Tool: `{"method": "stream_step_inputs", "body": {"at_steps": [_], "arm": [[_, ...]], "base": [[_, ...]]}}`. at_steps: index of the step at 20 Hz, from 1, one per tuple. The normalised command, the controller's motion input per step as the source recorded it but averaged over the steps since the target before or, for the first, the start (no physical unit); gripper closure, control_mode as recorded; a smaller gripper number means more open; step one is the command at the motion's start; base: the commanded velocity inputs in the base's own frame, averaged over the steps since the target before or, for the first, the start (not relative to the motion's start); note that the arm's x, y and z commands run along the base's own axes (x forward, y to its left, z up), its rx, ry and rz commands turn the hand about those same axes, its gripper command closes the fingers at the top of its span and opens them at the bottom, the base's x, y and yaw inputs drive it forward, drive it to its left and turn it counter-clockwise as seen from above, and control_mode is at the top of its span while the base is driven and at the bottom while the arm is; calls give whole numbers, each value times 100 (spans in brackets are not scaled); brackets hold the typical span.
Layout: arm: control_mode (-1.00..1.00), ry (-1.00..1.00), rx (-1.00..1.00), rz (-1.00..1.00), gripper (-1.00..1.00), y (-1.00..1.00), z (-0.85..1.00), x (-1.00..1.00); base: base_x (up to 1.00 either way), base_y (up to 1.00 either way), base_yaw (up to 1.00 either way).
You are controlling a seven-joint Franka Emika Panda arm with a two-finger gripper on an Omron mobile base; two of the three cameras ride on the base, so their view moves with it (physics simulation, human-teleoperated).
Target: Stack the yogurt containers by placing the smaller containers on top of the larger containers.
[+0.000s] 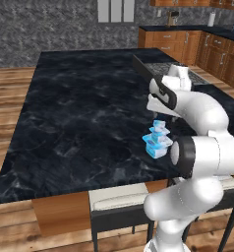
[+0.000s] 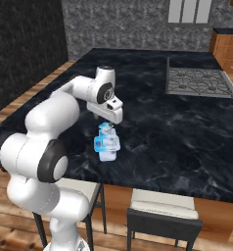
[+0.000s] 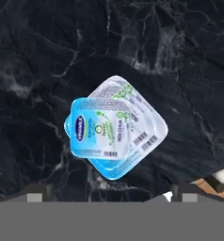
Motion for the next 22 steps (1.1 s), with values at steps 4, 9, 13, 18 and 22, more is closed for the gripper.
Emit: {"method": "stream_step_inputs", "body": {"at_steps": [4,9,13,18,22], "arm": [[-100,-22,-2,-7,-100,0,18,-86],[-100,-23,-5,-7,-100,8,42,-77],[-100,-22,-8,-6,-100,25,57,-69],[-100,-16,-10,-4,-100,38,70,-60],[-100,-15,-10,-3,-100,35,58,-56]], "base": [[0,0,0],[0,0,0],[0,0,0],[0,0,0],[0,0,0]]}}
